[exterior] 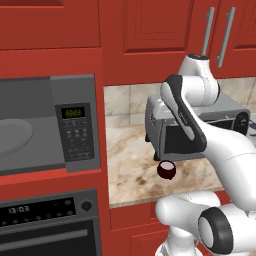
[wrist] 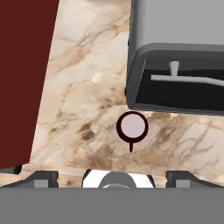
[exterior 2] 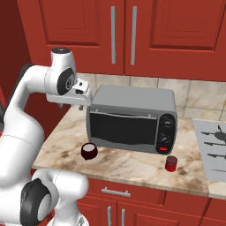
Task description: Pick the mug from the counter and place it inside the microwave. Then close the microwave.
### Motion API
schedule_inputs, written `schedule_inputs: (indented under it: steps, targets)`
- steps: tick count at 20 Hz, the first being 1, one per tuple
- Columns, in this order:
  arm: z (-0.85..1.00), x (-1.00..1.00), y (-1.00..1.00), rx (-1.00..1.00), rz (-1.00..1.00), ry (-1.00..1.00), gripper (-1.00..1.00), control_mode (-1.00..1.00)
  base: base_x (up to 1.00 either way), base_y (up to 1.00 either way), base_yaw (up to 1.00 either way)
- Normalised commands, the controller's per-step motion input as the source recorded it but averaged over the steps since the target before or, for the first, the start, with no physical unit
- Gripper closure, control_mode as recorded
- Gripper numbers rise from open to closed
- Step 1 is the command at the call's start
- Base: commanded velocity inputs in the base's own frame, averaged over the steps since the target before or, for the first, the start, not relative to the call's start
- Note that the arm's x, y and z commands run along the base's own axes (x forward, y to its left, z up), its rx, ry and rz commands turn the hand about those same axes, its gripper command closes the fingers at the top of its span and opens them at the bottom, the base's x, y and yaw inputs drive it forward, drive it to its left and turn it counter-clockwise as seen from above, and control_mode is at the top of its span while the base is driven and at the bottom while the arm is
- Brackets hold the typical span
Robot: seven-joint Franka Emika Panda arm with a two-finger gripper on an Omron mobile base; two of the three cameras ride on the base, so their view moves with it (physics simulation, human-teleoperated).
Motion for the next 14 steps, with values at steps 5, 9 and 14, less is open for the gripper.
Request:
schedule_inputs:
  steps: [5,9,14]
  targets:
    - [-0.29,-0.16,0.00,0.00,-0.01,0.15,-1.00,-1.00,0.00,0.00,0.00]
    - [-0.36,0.00,-0.02,0.00,-0.01,0.17,-1.00,-1.00,0.00,0.00,0.00]
    - [-0.42,0.00,0.00,0.00,0.00,0.15,-1.00,-1.00,0.00,0.00,0.00]
